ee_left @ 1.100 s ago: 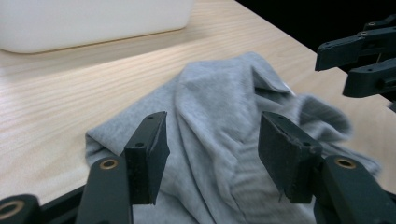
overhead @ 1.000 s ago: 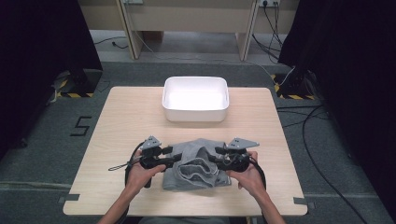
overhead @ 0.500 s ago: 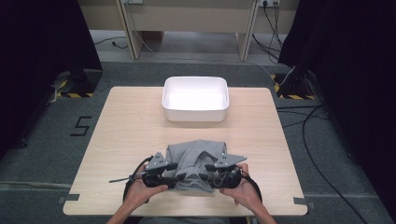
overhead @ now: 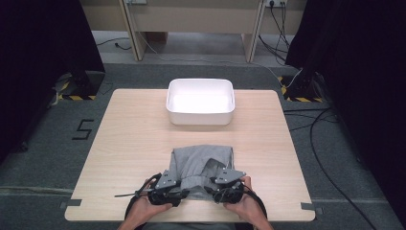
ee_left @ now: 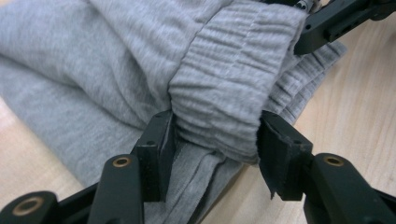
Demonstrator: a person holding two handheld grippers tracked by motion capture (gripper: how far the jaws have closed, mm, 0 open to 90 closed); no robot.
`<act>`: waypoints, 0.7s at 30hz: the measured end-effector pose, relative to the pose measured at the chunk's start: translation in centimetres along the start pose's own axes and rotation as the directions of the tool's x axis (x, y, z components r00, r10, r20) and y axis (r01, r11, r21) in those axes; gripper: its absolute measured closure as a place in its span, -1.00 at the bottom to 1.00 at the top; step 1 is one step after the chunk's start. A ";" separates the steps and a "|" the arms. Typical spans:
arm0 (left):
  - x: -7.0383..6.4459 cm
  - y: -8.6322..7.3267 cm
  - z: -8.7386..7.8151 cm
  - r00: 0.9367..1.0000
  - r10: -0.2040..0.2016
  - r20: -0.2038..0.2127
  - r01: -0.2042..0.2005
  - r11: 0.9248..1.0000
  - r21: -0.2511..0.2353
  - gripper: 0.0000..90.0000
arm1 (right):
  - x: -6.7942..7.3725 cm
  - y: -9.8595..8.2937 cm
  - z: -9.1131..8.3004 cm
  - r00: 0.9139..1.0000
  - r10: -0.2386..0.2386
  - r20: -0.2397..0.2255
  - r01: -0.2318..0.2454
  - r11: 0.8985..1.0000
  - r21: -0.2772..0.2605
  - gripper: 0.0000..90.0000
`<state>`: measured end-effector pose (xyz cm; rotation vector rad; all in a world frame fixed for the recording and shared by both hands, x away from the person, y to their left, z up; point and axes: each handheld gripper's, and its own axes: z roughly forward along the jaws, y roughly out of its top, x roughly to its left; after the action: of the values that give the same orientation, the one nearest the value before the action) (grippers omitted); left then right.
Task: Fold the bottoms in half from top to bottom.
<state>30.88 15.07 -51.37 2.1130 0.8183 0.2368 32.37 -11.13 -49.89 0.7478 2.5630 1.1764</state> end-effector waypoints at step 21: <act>7.3 6.0 -1.6 0.981 -0.177 -0.081 0.166 0.978 -0.128 -0.04 | -7.5 2.9 -2.8 0.970 0.194 0.144 -0.177 0.976 -0.128 0.03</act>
<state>38.63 18.06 -46.56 1.9178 1.0106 0.2856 38.64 -15.30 -45.91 1.0279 2.3180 1.2524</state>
